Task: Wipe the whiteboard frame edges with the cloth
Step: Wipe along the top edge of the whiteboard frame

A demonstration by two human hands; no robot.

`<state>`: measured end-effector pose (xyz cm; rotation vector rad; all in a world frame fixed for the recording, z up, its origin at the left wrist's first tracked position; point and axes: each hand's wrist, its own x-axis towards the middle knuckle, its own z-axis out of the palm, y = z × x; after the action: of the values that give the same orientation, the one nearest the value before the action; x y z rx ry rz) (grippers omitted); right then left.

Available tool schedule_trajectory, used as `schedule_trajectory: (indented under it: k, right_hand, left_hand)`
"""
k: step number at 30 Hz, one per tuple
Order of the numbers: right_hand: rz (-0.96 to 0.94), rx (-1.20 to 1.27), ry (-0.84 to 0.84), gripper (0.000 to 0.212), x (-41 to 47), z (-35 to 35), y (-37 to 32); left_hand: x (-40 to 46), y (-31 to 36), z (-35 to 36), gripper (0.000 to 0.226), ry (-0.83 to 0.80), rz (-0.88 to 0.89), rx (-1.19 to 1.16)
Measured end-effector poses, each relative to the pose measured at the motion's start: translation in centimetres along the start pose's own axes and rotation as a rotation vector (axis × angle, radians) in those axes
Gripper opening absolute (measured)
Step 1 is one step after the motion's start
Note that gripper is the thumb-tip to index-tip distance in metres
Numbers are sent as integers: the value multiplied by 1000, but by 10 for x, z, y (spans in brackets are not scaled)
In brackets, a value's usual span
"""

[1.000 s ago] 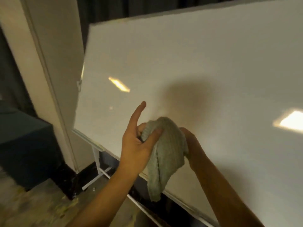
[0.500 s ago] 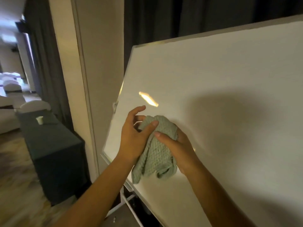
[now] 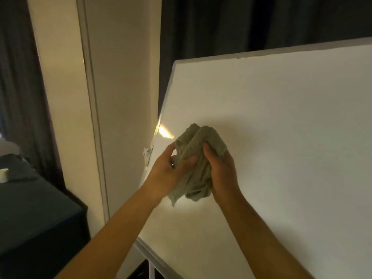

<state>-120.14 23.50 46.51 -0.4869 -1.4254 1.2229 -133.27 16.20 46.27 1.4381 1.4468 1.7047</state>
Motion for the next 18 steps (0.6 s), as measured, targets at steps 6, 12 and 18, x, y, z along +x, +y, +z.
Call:
schedule_trajectory:
  k: [6, 12, 18]
  right_hand:
    - [-26, -122, 35, 58, 73, 44, 25]
    - [160, -63, -104, 76, 156, 60, 44]
    - [54, -38, 58, 33, 224, 86, 63]
  left_hand:
    - [87, -23, -40, 57, 30, 67, -2]
    - [168, -54, -53, 52, 61, 255, -37]
    - [249, -76, -74, 62, 70, 302, -39]
